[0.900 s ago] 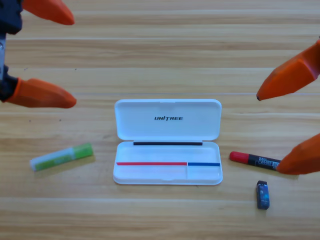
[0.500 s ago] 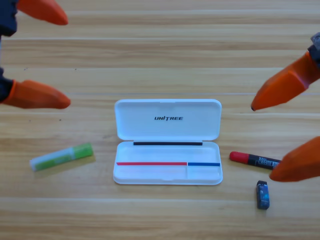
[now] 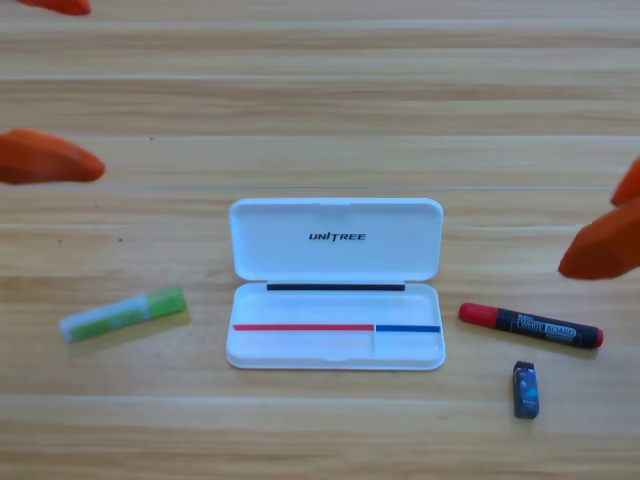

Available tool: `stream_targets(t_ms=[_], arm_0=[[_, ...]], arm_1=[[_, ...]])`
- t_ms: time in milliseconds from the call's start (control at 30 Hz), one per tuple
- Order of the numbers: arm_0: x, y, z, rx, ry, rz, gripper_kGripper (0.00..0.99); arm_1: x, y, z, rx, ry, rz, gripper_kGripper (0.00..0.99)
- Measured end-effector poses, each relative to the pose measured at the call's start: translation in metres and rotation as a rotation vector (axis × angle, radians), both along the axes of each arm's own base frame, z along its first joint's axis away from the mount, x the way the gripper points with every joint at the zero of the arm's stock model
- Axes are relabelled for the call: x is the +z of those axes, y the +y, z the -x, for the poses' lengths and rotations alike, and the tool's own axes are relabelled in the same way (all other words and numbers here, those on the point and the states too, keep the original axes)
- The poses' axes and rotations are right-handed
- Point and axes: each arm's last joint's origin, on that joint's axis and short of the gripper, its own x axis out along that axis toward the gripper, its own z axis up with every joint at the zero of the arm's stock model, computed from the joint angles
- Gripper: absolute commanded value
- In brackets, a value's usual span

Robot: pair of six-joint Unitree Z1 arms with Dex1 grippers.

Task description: Clean up eraser and pencils

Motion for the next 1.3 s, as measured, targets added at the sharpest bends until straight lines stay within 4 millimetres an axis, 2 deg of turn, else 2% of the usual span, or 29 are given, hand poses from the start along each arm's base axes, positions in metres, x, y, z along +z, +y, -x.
stream_targets(t_ms=[133,333,467,633,767,1067,1300], arm_0=[[0.000,0.002,-0.002,0.043,-0.035,-0.025,0.983],[-0.002,0.003,-0.006,0.081,-0.034,-0.079,0.977],[-0.009,-0.003,-0.021,0.124,0.001,-0.131,0.977],[-0.030,-0.013,-0.050,0.200,0.086,-0.236,0.976],[-0.048,-0.021,-0.074,0.237,0.161,-0.286,0.974],[-0.077,-0.021,-0.108,0.288,0.298,-0.324,0.973],[-0.116,-0.018,-0.134,0.321,0.439,-0.385,0.957]], arm_1=[[-0.013,0.005,-0.014,-0.147,-0.007,0.086,0.951],[-0.037,0.018,-0.031,-0.217,0.010,0.186,0.951],[-0.061,0.029,-0.040,-0.274,0.085,0.238,0.956],[-0.097,0.046,-0.056,-0.384,0.189,0.309,0.989],[-0.118,0.055,-0.064,-0.535,0.267,0.329,0.988],[-0.154,0.072,-0.079,-0.658,0.355,0.384,0.985],[-0.174,0.080,-0.086,-0.724,0.394,0.395,0.923]])
